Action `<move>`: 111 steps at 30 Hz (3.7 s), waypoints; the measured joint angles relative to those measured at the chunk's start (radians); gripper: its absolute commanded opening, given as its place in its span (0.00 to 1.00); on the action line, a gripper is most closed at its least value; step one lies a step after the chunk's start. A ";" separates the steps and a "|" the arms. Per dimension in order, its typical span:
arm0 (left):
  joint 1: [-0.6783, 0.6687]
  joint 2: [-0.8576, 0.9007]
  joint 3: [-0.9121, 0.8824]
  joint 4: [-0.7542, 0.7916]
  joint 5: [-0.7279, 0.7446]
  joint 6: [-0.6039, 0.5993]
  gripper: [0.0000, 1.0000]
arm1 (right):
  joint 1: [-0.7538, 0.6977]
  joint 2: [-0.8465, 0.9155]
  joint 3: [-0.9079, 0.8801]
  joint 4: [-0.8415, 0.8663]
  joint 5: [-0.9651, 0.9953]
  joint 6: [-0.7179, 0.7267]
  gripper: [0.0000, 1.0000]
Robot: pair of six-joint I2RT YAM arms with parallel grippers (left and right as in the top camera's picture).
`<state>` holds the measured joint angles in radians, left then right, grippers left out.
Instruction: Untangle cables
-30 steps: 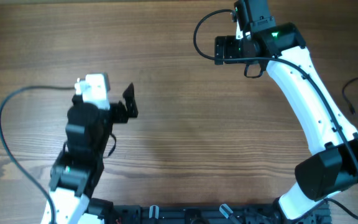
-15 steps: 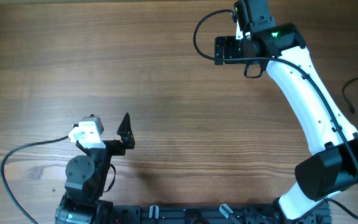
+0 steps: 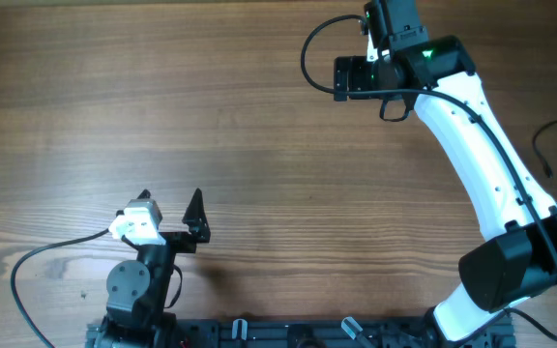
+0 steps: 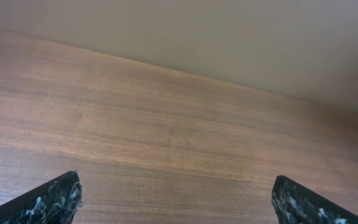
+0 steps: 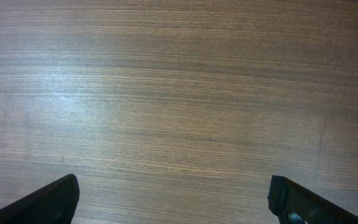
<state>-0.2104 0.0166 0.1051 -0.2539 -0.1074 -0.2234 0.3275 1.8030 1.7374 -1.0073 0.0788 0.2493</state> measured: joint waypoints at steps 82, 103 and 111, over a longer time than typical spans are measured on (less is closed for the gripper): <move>0.201 -0.004 -0.097 0.197 -0.034 0.298 1.00 | 0.000 0.000 0.000 0.000 0.000 0.000 1.00; 0.201 -0.004 -0.097 0.197 -0.026 0.301 1.00 | 0.000 0.000 0.000 0.000 0.000 0.000 1.00; 0.201 -0.004 -0.097 0.196 -0.021 0.301 1.00 | 0.000 0.000 0.000 0.000 0.000 0.000 1.00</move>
<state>-0.0097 0.0128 0.0082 -0.0574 -0.1280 0.0780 0.3275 1.8030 1.7374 -1.0077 0.0788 0.2493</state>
